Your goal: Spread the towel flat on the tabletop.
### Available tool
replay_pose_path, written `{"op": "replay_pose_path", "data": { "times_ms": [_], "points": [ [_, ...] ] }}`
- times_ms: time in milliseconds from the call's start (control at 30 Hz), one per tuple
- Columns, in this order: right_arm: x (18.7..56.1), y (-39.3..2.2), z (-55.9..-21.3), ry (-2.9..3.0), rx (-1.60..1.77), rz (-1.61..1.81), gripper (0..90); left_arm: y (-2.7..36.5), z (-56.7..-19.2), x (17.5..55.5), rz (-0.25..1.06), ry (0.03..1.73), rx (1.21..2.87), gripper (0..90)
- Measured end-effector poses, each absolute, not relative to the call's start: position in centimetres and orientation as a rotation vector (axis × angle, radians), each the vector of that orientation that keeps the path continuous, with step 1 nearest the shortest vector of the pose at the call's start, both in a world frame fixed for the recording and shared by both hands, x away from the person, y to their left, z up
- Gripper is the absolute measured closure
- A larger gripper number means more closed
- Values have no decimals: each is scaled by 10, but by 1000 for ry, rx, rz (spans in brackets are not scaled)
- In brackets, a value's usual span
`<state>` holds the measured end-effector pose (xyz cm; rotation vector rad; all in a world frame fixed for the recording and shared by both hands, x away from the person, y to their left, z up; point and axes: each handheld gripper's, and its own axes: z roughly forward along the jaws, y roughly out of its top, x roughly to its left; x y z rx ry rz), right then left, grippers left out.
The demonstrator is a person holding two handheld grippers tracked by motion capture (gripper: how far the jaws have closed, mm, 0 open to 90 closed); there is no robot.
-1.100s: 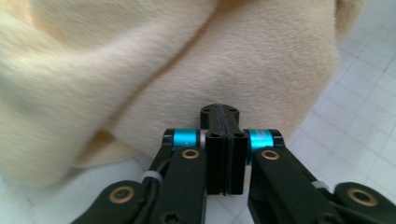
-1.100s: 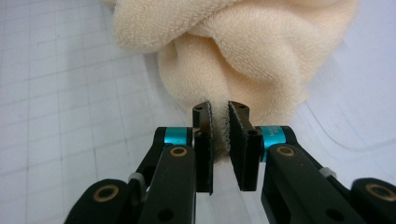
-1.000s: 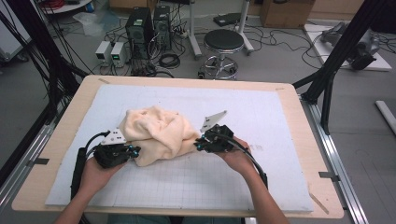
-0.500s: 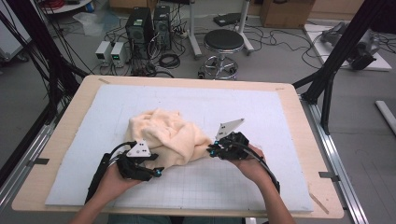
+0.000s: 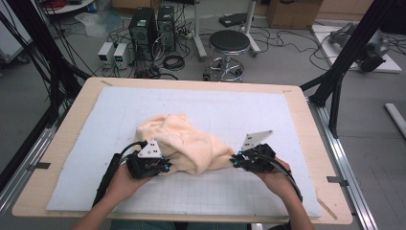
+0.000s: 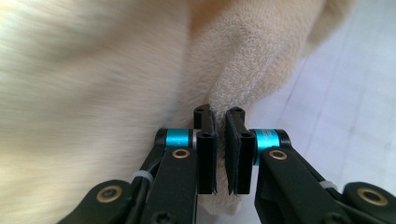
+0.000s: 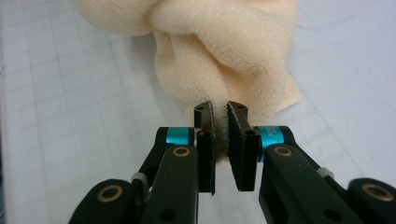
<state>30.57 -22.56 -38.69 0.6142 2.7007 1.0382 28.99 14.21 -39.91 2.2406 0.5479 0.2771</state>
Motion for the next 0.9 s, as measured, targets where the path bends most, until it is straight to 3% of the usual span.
{"op": "replay_pose_path", "data": {
  "times_ms": [200,500,600,700,767,833,900],
  "points": [
    [257,-256,-381,2671,634,1042,831,152,-384,276,286,509,2229,843],
    [219,-248,-386,2728,565,1073,827,205,-384,248,305,606,2185,847],
    [215,-240,-384,2739,517,1123,764,214,-386,243,273,594,2181,832],
    [221,-233,-363,2679,477,1252,663,216,-383,242,265,590,2173,669],
    [224,-231,-359,2667,466,1247,659,216,-379,245,268,580,2165,646],
    [242,-219,-351,2631,440,1208,639,218,-375,249,285,584,2146,559],
    [250,-214,-350,2629,434,1204,629,220,-372,255,283,608,2106,551]
  ]
}}
